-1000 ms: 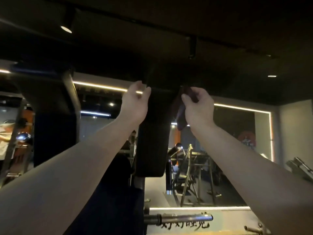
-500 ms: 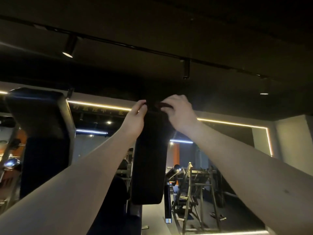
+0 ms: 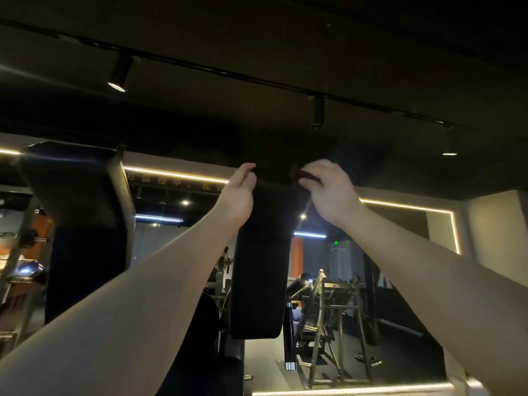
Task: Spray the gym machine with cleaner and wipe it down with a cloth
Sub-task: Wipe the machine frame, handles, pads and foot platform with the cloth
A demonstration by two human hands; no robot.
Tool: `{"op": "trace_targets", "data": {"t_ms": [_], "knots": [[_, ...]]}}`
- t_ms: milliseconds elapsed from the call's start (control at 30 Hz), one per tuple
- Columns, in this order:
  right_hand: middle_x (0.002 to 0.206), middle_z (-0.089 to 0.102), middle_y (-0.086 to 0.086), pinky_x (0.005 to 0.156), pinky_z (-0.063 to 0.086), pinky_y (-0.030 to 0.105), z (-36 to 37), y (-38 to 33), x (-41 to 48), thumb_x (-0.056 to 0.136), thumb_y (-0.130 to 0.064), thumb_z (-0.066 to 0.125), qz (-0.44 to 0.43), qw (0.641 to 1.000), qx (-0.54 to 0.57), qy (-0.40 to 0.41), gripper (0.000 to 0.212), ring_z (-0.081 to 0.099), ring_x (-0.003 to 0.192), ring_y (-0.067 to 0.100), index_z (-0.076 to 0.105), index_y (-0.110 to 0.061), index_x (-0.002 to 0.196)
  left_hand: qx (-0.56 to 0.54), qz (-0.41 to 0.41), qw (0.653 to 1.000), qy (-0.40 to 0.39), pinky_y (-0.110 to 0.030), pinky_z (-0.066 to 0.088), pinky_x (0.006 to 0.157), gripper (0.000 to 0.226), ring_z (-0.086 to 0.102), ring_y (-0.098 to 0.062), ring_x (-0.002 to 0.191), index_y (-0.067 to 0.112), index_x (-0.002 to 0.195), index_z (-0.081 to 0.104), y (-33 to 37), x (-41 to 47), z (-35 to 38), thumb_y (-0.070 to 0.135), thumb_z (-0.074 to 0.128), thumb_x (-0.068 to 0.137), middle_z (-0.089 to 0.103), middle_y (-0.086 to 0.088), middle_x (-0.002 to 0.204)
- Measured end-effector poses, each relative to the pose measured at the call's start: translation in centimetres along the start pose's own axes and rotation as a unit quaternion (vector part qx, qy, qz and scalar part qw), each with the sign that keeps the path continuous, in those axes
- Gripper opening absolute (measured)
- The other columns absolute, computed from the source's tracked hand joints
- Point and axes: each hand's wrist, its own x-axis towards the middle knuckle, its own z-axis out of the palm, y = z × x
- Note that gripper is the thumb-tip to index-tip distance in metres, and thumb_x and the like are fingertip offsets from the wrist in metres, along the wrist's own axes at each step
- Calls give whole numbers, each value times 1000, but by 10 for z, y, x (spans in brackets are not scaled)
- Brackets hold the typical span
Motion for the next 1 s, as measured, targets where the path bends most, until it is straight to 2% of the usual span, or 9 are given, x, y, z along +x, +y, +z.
{"op": "trace_targets", "data": {"t_ms": [100,233,367,433,500,600,800,900,1000], "knots": [[127,59,-3,111,42,42,10,-10,0,104,-21,57,18,999,-37,36,25,50,125,17,70,-20,125,25,-1,1000,0,-42,44,111,38,53,-21,131,32,149,47,2,7,-4,30,38,112,54,-3,141],[132,56,-6,109,30,35,27,-53,10,105,-23,54,-82,994,-68,-39,27,41,128,13,67,-23,129,30,22,999,-23,-38,50,105,34,63,-14,122,27,142,56,2,12,-8,28,43,110,66,1,128],[124,60,-8,111,41,34,21,-18,-5,104,-21,56,9,999,10,53,25,49,121,9,69,-21,126,108,54,992,20,-42,45,112,37,53,-14,133,31,145,54,1,8,-4,29,42,111,57,3,140],[117,65,-7,107,49,38,15,-4,-14,106,-22,54,95,987,108,72,23,59,113,9,69,-21,124,260,123,955,76,-42,37,118,40,38,-17,143,27,147,53,7,1,5,29,48,108,47,3,151],[109,70,-3,101,55,44,14,-3,-15,107,-25,52,170,953,241,70,21,67,107,15,70,-23,118,415,235,875,85,-40,31,120,40,32,-17,145,27,144,57,10,-6,14,31,53,105,46,4,152],[111,72,1,98,56,43,21,-5,-14,108,-22,51,212,893,387,90,22,68,109,20,72,-28,113,518,299,799,61,-42,27,121,42,32,-20,143,29,144,57,3,-4,23,38,53,103,50,4,150],[116,71,-1,91,55,31,51,19,-29,108,-19,50,199,839,494,112,27,67,113,17,70,-36,112,553,269,781,105,-53,31,122,61,19,-25,154,28,156,38,-29,-11,45,40,56,99,37,1,162],[97,75,-11,81,54,20,63,32,-42,107,-16,50,189,845,490,103,28,71,102,9,72,-32,101,565,257,770,145,-54,44,113,62,22,-28,151,27,154,41,-33,-13,58,36,64,97,41,-2,159],[75,71,-16,69,50,5,80,50,-64,106,-6,48,173,868,459,76,36,67,80,-14,67,-33,93,574,249,763,165,-57,48,107,67,22,-30,149,27,153,41,-36,-11,67,39,70,94,41,-4,158]]}}
